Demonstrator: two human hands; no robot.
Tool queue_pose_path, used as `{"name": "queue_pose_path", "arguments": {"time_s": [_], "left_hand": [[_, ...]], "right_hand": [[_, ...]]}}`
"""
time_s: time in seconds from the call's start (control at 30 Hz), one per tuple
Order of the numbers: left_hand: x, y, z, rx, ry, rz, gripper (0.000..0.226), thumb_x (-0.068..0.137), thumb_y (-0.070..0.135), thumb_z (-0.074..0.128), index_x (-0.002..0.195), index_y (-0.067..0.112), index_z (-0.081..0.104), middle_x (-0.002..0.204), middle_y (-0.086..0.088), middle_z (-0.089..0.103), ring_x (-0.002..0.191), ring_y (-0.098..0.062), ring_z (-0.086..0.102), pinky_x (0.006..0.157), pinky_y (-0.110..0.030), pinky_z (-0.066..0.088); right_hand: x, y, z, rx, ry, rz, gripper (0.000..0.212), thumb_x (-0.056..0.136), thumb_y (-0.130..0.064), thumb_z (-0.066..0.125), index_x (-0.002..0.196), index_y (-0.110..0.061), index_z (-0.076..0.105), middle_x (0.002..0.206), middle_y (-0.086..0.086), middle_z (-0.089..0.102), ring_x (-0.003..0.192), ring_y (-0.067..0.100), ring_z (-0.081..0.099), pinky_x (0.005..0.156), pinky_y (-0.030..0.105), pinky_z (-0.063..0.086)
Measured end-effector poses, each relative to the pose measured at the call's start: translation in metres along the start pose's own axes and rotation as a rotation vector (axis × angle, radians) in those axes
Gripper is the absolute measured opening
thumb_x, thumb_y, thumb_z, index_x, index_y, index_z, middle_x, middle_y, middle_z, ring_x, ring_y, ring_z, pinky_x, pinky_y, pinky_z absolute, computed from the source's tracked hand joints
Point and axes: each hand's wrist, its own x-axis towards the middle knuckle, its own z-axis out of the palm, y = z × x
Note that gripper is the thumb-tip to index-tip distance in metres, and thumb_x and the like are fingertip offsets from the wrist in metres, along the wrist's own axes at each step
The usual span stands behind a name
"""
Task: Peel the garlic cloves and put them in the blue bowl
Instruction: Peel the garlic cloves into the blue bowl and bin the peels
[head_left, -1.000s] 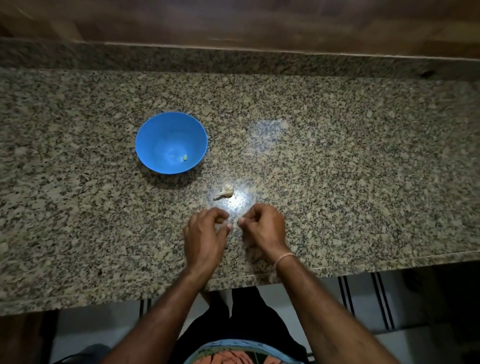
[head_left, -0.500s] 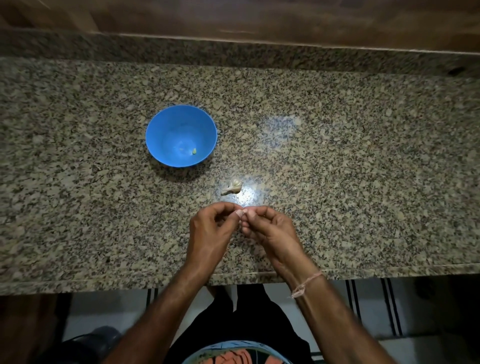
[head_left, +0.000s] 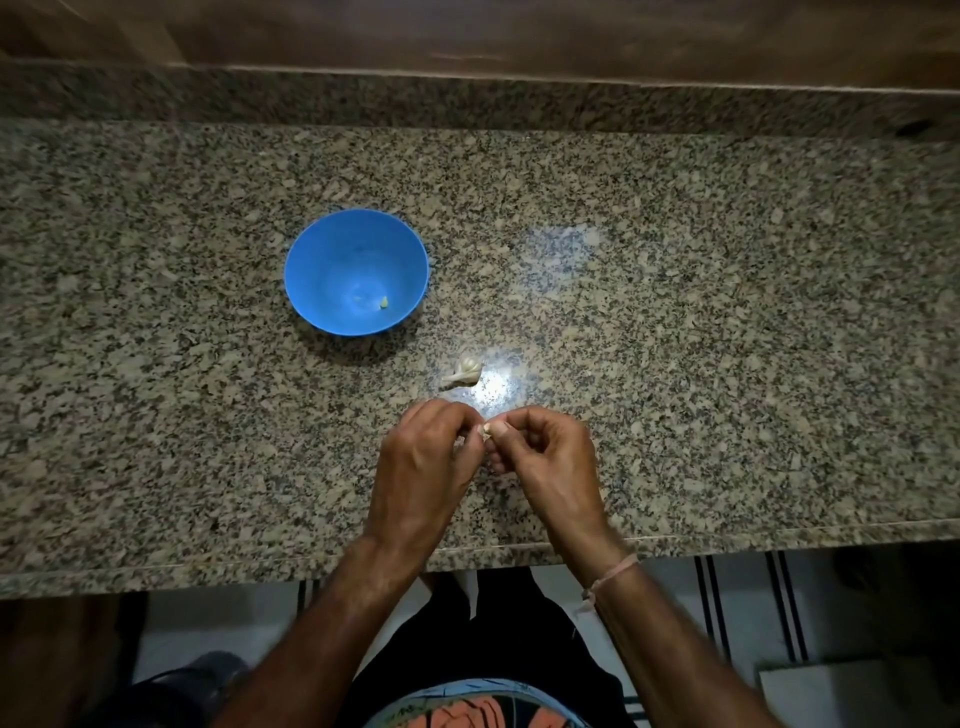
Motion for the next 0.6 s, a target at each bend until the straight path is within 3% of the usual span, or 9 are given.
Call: {"name": "queue_pose_path", "arguments": {"time_s": [0.17,0.37,0.6], "left_hand": [[0.003,0.005,-0.003,-0.089,-0.034,-0.133,0.005,0.096,0.022,0.069,0.093,0.018,0.066,0.09,0.011,0.062,0.082,-0.007,0.056,0.068,-0.015,0.04],[0.01,0.004,0.0,-0.384,-0.093,-0.472,0.005,0.094,0.022,0.071,0.09,0.02,0.072,0.079,0.006,0.07,0.069,0.0,0.062,0.059,-0.01,0.047],[0.006,0.008,0.005,-0.404,-0.114,-0.465,0.007,0.096,0.019,0.07,0.089,0.017,0.071,0.079,0.004,0.071,0.072,-0.003,0.065,0.059,-0.009,0.048]], "right_hand": [[0.002,0.0,0.0,0.118,-0.057,0.104,0.012,0.1,-0.016,0.069,0.1,-0.005,0.074,0.085,0.009,0.076,0.075,0.016,0.071,0.075,0.029,0.061],[0.007,0.003,0.0,0.384,-0.118,0.278,0.011,0.102,-0.013,0.062,0.101,-0.005,0.07,0.081,0.006,0.07,0.071,0.012,0.063,0.069,0.022,0.056],[0.014,0.012,-0.001,0.561,-0.113,0.395,0.004,0.1,-0.008,0.064,0.101,-0.007,0.068,0.092,0.011,0.073,0.077,0.015,0.066,0.071,0.024,0.058]]}}
